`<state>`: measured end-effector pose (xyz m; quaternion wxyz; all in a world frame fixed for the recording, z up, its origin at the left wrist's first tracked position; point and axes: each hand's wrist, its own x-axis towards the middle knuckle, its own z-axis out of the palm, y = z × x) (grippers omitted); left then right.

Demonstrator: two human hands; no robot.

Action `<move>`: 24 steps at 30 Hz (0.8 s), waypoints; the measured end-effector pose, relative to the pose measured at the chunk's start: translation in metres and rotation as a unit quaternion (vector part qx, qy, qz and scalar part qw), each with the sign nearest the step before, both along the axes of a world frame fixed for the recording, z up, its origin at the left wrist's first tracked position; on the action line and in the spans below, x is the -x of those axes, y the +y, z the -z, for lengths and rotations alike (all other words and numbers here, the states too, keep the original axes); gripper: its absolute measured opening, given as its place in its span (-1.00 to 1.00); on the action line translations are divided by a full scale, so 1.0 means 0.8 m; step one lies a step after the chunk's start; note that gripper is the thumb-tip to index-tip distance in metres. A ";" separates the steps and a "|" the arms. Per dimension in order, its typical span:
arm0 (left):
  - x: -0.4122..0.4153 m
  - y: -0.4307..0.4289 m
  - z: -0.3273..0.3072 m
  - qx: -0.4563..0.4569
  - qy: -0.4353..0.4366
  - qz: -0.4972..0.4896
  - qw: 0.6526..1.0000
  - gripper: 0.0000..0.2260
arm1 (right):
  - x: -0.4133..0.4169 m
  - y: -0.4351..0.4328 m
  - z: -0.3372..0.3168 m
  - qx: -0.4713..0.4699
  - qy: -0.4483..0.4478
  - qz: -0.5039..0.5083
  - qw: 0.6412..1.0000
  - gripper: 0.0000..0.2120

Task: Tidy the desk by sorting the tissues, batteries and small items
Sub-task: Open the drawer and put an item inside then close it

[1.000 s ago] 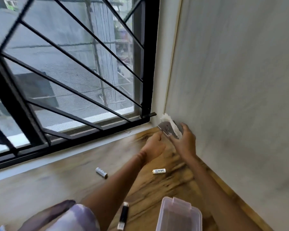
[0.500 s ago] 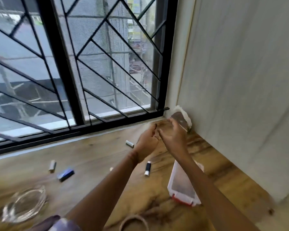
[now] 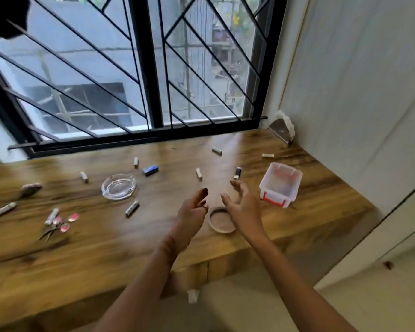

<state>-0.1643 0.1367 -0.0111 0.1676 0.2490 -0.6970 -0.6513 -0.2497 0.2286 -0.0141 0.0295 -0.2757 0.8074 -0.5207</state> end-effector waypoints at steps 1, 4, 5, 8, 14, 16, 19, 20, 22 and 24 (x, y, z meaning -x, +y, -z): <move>-0.016 0.009 0.008 -0.019 -0.005 -0.007 1.000 -0.59 | -0.013 0.010 0.010 0.000 -0.017 -0.004 1.000 -0.63; -0.054 0.031 0.037 -0.090 -0.018 -0.015 0.996 -0.71 | -0.042 0.039 0.046 0.015 -0.080 0.011 0.997 -0.75; -0.062 0.035 0.048 -0.123 -0.026 -0.021 0.992 -0.73 | -0.049 0.048 0.059 0.023 -0.106 0.029 0.994 -0.81; -0.088 0.056 0.088 -0.222 -0.055 -0.048 0.972 -0.78 | -0.072 0.072 0.106 0.054 -0.243 0.087 0.965 -0.92; -0.109 0.100 0.171 -0.503 -0.041 -0.168 0.847 -0.63 | -0.072 0.098 0.178 0.198 -0.634 0.118 0.738 -0.69; -0.107 0.106 0.195 -0.547 -0.017 -0.239 0.802 -0.55 | -0.065 0.101 0.200 0.212 -0.660 0.125 0.710 -0.57; -0.098 0.110 0.223 -0.586 0.021 -0.309 0.749 -0.38 | -0.054 0.099 0.235 0.248 -0.693 0.136 0.663 -0.22; -0.095 0.107 0.228 -0.593 0.034 -0.324 0.736 -0.34 | -0.049 0.099 0.243 0.265 -0.704 0.149 0.641 -0.14; -0.088 0.102 0.242 -0.608 0.063 -0.355 0.707 -0.26 | -0.038 0.099 0.255 0.279 -0.715 0.172 0.618 -0.11; -0.082 0.095 0.255 -0.611 0.097 -0.384 0.685 -0.15 | -0.027 0.097 0.265 0.282 -0.718 0.181 0.610 -0.10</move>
